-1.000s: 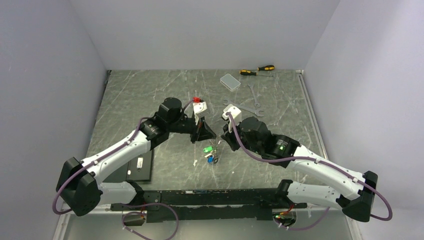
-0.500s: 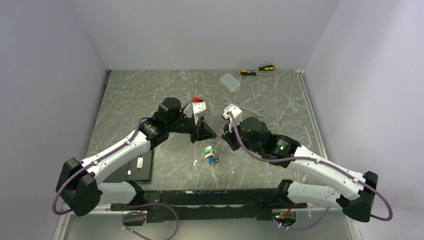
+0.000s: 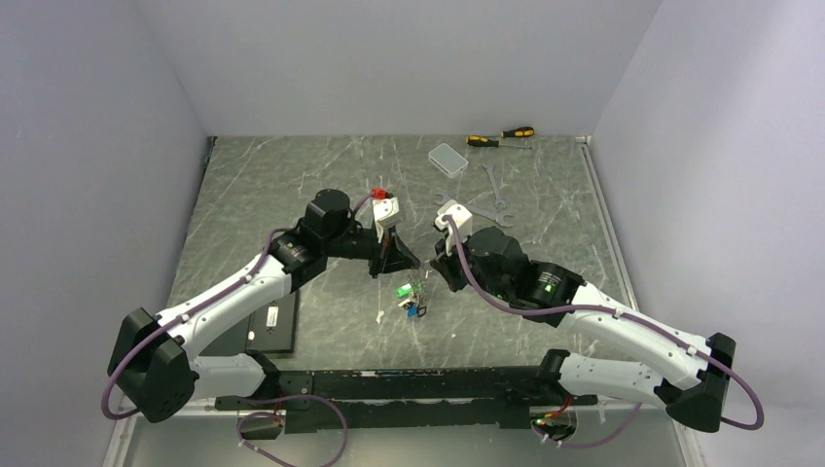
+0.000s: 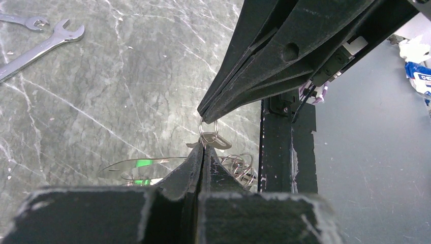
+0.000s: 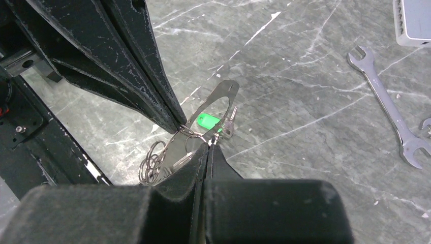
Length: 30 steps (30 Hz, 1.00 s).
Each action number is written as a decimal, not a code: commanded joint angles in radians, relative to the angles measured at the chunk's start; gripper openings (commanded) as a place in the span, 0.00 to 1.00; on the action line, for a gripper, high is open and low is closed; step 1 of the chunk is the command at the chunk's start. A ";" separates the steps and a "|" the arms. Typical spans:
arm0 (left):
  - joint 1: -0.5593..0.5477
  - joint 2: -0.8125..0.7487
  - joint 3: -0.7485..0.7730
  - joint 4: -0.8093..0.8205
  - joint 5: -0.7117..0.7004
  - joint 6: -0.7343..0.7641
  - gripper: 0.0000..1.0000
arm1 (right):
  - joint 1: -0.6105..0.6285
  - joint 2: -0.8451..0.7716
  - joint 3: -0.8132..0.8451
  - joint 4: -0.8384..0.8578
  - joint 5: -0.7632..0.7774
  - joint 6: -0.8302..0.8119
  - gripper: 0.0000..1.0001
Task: Put the keys on the keyring
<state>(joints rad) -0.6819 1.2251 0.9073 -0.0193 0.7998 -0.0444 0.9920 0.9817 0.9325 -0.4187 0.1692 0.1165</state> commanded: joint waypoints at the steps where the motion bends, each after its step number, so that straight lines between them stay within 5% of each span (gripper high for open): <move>1: 0.002 -0.044 0.005 0.060 0.041 0.003 0.00 | 0.000 -0.023 0.049 0.039 0.036 0.009 0.00; 30: 0.007 -0.182 -0.079 0.230 -0.044 -0.069 0.00 | 0.000 -0.020 -0.010 0.111 -0.014 0.171 0.00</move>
<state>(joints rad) -0.6773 1.0996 0.8265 0.0654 0.7544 -0.0704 0.9920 0.9794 0.9333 -0.3546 0.1513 0.2314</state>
